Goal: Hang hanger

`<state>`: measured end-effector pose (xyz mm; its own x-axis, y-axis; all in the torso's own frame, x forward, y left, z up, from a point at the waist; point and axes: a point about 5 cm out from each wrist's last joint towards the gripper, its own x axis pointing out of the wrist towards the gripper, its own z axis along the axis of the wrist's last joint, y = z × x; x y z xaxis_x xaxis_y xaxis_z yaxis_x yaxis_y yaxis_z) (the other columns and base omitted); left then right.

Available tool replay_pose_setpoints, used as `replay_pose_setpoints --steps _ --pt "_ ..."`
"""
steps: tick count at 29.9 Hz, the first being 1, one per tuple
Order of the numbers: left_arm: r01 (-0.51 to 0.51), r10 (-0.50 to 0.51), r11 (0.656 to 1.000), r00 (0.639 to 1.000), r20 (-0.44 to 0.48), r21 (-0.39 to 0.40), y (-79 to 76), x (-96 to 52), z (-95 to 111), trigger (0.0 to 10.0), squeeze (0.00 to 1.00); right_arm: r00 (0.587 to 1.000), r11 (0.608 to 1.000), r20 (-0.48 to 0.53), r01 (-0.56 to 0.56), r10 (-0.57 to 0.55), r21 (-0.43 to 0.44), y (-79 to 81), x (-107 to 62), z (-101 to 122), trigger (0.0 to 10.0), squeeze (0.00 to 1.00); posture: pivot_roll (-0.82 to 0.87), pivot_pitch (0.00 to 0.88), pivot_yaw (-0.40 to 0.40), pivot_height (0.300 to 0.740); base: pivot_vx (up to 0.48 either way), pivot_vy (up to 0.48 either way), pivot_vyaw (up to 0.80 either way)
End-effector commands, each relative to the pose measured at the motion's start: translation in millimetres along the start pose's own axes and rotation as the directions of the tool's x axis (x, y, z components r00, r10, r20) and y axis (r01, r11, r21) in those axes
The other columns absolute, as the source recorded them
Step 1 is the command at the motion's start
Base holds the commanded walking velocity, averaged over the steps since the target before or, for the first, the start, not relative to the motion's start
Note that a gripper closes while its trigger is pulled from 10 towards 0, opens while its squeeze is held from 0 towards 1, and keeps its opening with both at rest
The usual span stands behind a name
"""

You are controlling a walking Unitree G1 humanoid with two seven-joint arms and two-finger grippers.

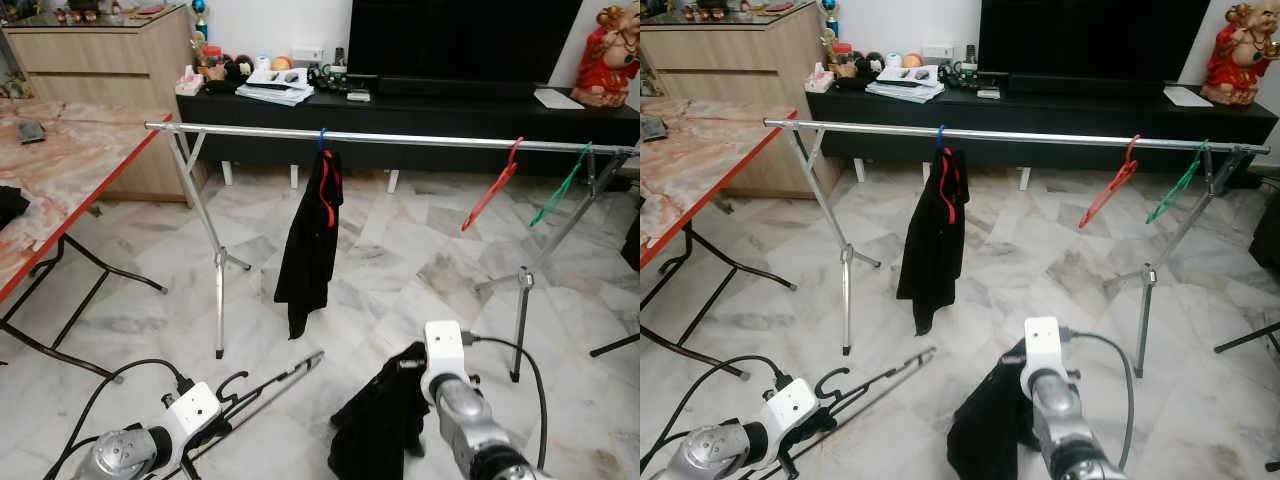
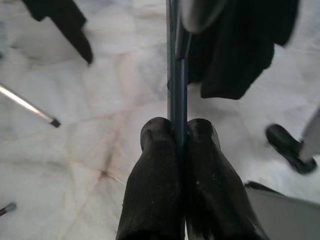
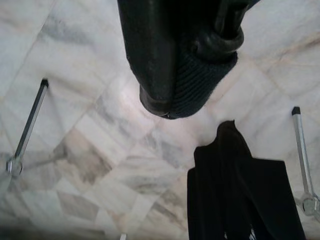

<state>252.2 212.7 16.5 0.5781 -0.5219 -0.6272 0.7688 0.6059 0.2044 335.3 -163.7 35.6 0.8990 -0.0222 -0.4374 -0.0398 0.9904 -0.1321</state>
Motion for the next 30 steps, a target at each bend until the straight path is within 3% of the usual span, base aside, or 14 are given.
replay_pose_setpoints --steps 1,9,21,25,30 --pt "0.079 -0.079 0.996 0.997 -0.017 0.035 -1.8 -1.6 8 10.0 0.0 0.999 1.0 0.033 0.009 -0.008 -0.027 -3.5 3.3 16 10.0 0.0 0.09 0.0 -0.031 0.74 0.0 0.0 0.0" --pt "0.187 -0.188 0.973 0.982 -0.008 0.134 -5.3 -2.3 39 10.0 0.0 0.999 1.0 0.031 -0.016 0.016 -0.015 4.4 6.0 27 10.0 0.0 0.1 0.0 -0.039 0.74 0.0 0.0 0.0" --pt "0.262 -0.262 0.954 0.965 -0.018 0.144 -5.1 -7.4 68 10.0 0.0 0.998 0.999 0.069 -0.004 0.001 0.041 15.3 10.0 55 10.0 0.0 0.11 0.0 -0.045 0.74 0.0 0.0 0.0" --pt "0.212 -0.217 0.966 0.976 0.017 0.147 -0.4 -2.6 77 10.0 0.0 0.998 0.996 0.059 -0.026 0.021 0.081 20.2 10.2 56 10.0 0.0 0.12 0.0 -0.049 0.74 0.0 0.0 0.0" --pt "0.214 -0.22 0.968 0.975 0.03 0.133 -2.6 0.5 83 10.0 0.0 0.998 0.997 0.026 -0.056 0.055 0.061 26.8 9.5 49 10.0 0.0 0.13 0.0 -0.05 0.74 0.0 0.0 0.0"
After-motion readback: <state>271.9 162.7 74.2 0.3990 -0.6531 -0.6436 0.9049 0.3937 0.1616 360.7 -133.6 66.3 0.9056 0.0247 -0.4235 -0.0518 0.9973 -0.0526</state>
